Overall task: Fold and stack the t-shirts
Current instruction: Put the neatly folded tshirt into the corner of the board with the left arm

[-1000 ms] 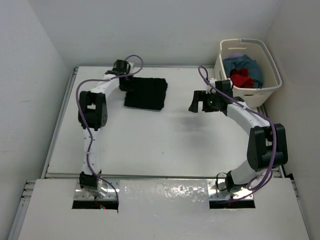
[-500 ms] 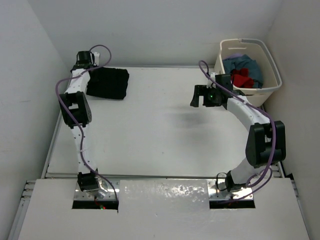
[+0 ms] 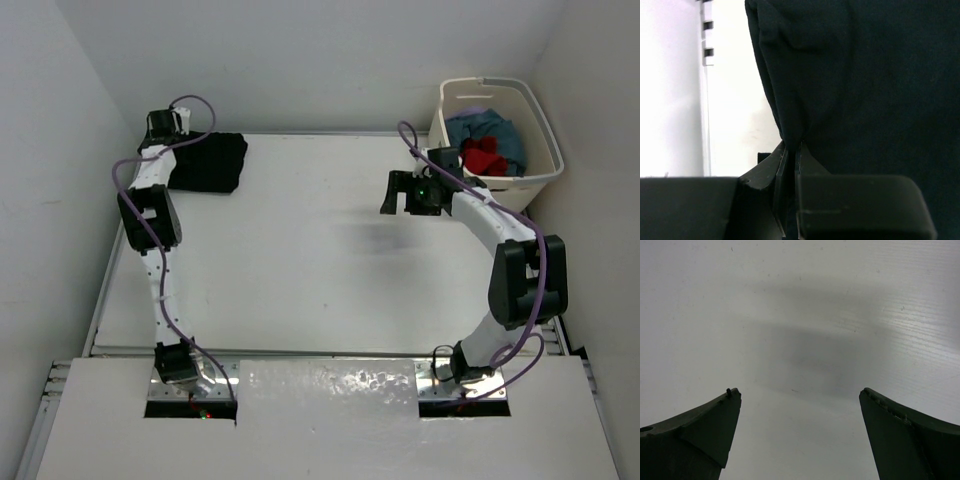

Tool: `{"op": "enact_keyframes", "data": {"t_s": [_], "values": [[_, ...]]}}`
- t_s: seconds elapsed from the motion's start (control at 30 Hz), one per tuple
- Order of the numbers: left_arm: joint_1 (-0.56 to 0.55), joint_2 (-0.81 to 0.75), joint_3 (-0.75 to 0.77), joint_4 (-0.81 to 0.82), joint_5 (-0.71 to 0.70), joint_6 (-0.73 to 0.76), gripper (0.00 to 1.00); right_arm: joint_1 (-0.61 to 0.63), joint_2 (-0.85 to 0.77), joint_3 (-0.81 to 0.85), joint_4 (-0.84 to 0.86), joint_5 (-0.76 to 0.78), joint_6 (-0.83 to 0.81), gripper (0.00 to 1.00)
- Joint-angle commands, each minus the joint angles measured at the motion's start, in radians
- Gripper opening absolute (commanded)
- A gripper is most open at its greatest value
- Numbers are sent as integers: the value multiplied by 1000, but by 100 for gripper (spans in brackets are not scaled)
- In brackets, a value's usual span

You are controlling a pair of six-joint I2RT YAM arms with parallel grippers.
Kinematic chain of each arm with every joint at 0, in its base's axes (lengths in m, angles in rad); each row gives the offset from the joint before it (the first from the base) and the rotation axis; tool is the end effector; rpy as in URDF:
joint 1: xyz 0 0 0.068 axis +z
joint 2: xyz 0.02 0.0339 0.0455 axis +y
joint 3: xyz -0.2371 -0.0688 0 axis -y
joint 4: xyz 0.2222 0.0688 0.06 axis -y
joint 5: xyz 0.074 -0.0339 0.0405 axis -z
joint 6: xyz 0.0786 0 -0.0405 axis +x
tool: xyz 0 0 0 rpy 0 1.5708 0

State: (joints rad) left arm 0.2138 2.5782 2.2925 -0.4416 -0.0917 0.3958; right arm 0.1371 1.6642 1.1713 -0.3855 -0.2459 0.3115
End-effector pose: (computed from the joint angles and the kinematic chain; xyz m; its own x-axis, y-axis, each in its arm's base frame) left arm 0.5499 0.1268 0.1338 -0.7067 0.2394 -0.6657 -0.0061 0.9389 0.3442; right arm 0.3561 0.0685 0.1816 -0.8136 0.1878 -0.5502 -0.0390 0.9266 0.3740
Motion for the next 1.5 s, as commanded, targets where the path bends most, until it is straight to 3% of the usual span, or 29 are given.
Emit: {"op": "enact_keyframes", "data": {"t_s": [0.0,0.13,0.17,0.23,0.43,0.67,0.77,0.93,1.07,1.17,1.3,1.33,1.47], "values": [[45,5,48,95,-29,3,0,1,-15,44,2,-9,29,99],[48,11,53,145,-58,-23,2,4,-15,44,-1,-15,29,99],[48,11,54,158,-71,-35,21,7,-15,47,-4,-13,26,99],[48,8,62,172,-95,-61,99,9,-17,50,-10,-13,21,99],[48,-72,52,167,-172,-104,100,19,-43,36,-3,-20,15,99],[36,-315,41,81,-149,-235,100,21,-130,53,-7,66,-5,99],[-14,-455,-31,17,-149,-320,100,19,-155,47,-6,125,-18,99],[-117,-718,-356,1,-10,-596,100,15,-166,93,-32,241,-38,99],[-271,-887,-719,96,-6,-663,100,-5,-98,259,-88,312,-71,99],[-310,-966,-856,110,74,-687,100,-51,-26,428,-118,343,-63,99],[-314,-1032,-924,115,17,-677,100,-117,219,748,-257,460,-22,99],[-314,-1032,-921,98,-73,-667,100,-120,270,893,-275,496,-25,99],[-312,-971,-845,14,-158,-635,100,-146,471,1126,-282,675,17,99]]}}
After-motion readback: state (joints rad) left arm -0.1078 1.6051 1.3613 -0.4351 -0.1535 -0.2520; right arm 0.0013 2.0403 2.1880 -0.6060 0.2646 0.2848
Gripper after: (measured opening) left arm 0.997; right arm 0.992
